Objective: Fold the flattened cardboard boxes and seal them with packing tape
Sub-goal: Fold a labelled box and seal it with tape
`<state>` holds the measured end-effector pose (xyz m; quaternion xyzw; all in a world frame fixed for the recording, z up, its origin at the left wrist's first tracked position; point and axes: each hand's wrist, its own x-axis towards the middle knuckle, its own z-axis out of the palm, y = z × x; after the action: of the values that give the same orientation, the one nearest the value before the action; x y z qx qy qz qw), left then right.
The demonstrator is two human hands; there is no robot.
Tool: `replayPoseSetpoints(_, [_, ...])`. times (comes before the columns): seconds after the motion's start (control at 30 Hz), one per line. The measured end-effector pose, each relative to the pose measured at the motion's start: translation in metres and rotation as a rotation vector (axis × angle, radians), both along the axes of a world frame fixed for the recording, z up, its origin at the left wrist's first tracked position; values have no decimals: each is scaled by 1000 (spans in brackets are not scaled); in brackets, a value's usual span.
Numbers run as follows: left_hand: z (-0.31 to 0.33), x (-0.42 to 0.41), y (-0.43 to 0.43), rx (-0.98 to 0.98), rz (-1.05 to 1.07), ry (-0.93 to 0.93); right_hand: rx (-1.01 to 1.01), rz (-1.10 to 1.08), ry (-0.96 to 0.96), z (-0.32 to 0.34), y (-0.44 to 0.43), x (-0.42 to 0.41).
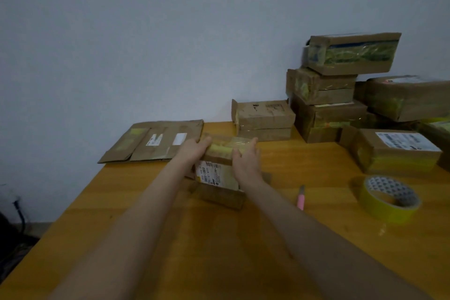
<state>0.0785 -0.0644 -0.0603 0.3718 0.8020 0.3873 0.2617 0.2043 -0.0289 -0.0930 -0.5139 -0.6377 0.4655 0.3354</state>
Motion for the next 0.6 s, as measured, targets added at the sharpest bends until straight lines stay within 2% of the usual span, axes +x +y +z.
replayPoseSetpoints(0.1, [0,4,-9,41,19,-119,-267,-16,112,8,4,13])
replayPoseSetpoints(0.2, [5,15,-14,164,79,-191,-263,58,147,20,4,29])
replayPoseSetpoints(0.3, [9,30,-17,267,78,-120,-176,92,213,37,9,47])
replayPoseSetpoints(0.4, [25,46,-18,452,55,-46,110,68,22,54,22,69])
replayPoseSetpoints(0.5, [58,60,-5,628,-5,18,372,-97,-108,81,45,86])
replayPoseSetpoints(0.6, [89,72,25,621,-37,183,420,-154,-51,102,79,88])
